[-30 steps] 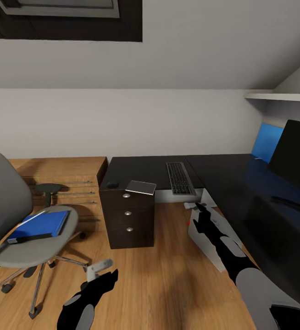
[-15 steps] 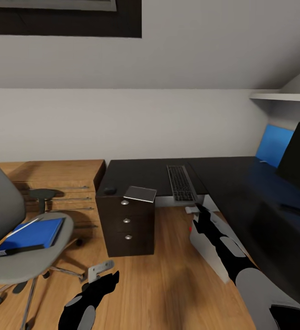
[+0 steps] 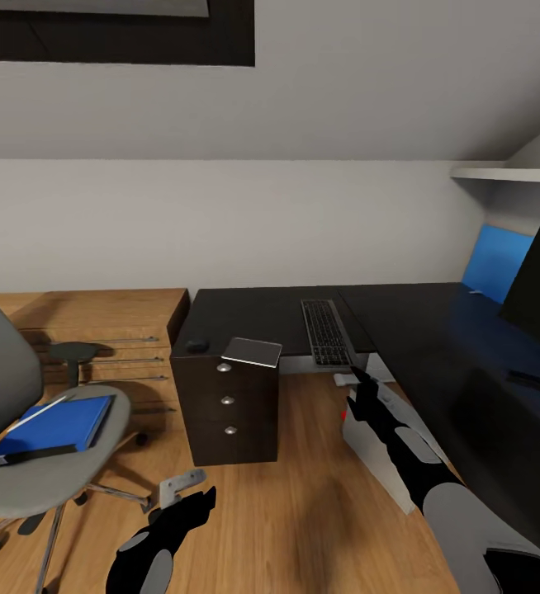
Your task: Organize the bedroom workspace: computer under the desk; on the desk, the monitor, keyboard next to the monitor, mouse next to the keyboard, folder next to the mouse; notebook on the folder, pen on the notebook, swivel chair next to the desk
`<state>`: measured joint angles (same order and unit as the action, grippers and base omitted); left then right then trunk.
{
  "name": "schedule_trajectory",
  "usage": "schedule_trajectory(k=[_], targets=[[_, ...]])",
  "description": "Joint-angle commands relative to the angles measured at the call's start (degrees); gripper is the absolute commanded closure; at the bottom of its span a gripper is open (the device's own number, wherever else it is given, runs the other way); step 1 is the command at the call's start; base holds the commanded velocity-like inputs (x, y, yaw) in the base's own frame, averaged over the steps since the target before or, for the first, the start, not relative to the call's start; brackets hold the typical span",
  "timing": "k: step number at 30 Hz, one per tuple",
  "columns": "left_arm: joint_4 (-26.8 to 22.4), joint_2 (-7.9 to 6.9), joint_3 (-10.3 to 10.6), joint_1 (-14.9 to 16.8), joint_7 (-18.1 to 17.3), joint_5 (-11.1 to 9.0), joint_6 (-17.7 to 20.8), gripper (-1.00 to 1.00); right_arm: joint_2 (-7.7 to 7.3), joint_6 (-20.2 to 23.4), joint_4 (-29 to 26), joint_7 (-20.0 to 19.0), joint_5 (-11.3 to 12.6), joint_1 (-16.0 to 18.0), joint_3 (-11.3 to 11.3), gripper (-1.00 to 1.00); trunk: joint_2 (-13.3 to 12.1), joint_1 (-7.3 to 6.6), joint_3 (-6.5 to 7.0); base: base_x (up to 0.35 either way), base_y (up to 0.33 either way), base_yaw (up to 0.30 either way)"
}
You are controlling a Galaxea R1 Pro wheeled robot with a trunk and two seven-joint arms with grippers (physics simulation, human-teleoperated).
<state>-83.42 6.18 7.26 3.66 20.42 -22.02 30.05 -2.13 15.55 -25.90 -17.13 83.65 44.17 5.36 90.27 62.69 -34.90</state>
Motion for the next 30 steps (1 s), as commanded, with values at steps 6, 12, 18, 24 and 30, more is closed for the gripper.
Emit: schedule_trajectory(k=[6,12,18,24,30], targets=[[-0.4,0.05,2.5,0.0,0.7,-0.7,0.2,-1.0,-0.12,0.4,0.0,-0.2,0.5,0.0,0.3,-1.0,0.0,0.0,-0.06,0.0,0.0,0.0],[-0.4,0.06,2.8,0.0,0.7,-0.9,0.2,-1.0,-0.15,0.4,0.1,-0.2,0.9,0.0,0.3,-1.0,2.0,1.09,-0.95,0.0,0.0,0.0],[-0.5,0.06,2.8,0.0,0.7,-0.9,0.2,-1.0,-0.18,0.4,0.2,-0.1,0.9,0.0,0.4,-1.0,4.4,2.41,-2.03,0.0,0.0,0.0],[-0.5,0.06,2.8,0.0,0.7,-0.9,0.2,-1.0,-0.23,0.4,0.3,0.0,0.9,0.0,1.1,-1.0,6.8,3.73,-3.11,0.0,0.0,0.0],[-0.5,0.06,2.8,0.0,0.7,-0.9,0.2,-1.0,-0.24,0.2,0.3,0.0,0.8,0.0,1.8,-1.0,9.3,5.05,-4.18,0.0,0.0,0.0]])
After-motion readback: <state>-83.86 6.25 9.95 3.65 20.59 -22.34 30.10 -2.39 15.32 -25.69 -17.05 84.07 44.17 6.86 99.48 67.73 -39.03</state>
